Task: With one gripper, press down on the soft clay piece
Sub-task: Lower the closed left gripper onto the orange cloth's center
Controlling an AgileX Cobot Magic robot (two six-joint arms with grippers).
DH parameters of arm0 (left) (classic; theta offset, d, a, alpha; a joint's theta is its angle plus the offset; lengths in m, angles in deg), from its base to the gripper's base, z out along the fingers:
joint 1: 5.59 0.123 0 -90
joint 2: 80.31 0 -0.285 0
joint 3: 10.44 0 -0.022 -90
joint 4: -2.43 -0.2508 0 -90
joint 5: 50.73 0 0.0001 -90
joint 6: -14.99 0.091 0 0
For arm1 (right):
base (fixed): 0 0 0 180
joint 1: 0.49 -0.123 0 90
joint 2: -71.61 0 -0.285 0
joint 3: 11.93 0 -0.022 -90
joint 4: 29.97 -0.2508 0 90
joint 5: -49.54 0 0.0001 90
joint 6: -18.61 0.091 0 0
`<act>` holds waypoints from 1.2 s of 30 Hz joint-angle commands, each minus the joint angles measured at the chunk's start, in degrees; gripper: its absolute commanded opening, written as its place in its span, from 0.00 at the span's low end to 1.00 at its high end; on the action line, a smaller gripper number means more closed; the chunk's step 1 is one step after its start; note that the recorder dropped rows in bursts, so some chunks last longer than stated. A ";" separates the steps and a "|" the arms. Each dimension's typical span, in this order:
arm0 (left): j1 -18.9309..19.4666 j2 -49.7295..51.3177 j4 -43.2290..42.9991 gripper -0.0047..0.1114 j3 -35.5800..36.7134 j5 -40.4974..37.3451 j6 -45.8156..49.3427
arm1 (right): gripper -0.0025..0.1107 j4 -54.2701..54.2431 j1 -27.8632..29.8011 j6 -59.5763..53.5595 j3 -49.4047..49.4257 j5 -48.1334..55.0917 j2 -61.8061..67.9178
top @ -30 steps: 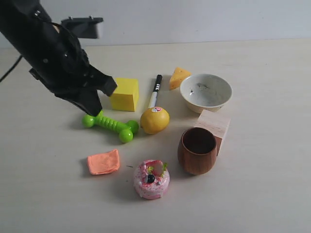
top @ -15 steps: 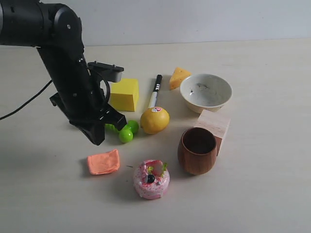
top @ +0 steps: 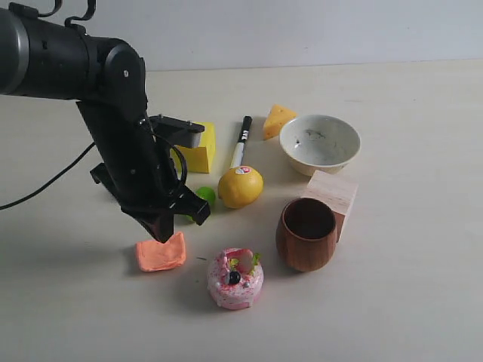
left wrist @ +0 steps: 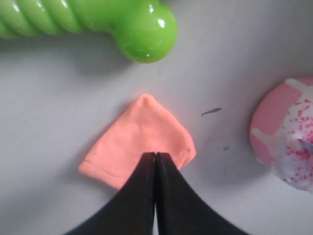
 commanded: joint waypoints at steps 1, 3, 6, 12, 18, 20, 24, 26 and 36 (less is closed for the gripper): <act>-0.15 0.06 -1.79 0.04 0.14 0.71 -2.96 | 0.02 0.28 0.25 -0.14 0.29 -0.65 -0.38; -0.42 0.06 -1.79 0.04 0.14 0.71 -3.08 | 0.02 0.28 0.25 -0.14 0.29 -0.65 -0.38; -0.48 0.06 -1.89 0.04 0.29 1.36 -3.08 | 0.02 0.28 0.25 -0.14 0.29 -0.65 -0.38; -0.48 0.06 -4.47 0.04 4.56 3.26 -3.30 | 0.02 0.28 0.25 -0.14 0.29 -0.65 -0.38; -0.53 0.06 -4.33 0.04 7.02 6.00 -3.11 | 0.02 0.28 0.25 -0.14 0.29 -0.65 -0.38; -0.53 0.06 -4.19 0.04 7.02 6.56 -3.09 | 0.02 0.28 0.25 -0.14 0.29 -0.65 -0.38; -0.64 -0.04 -3.76 0.04 7.02 7.34 -2.98 | 0.02 0.28 0.25 -0.14 0.29 -0.65 -0.38; -0.64 -0.04 -2.94 0.04 6.89 7.60 -2.19 | 0.02 0.28 0.25 -0.14 0.29 -0.65 -0.38; -0.64 0.58 -1.14 0.04 6.76 8.89 -0.48 | 0.02 0.28 0.25 -0.14 0.29 -0.65 -0.38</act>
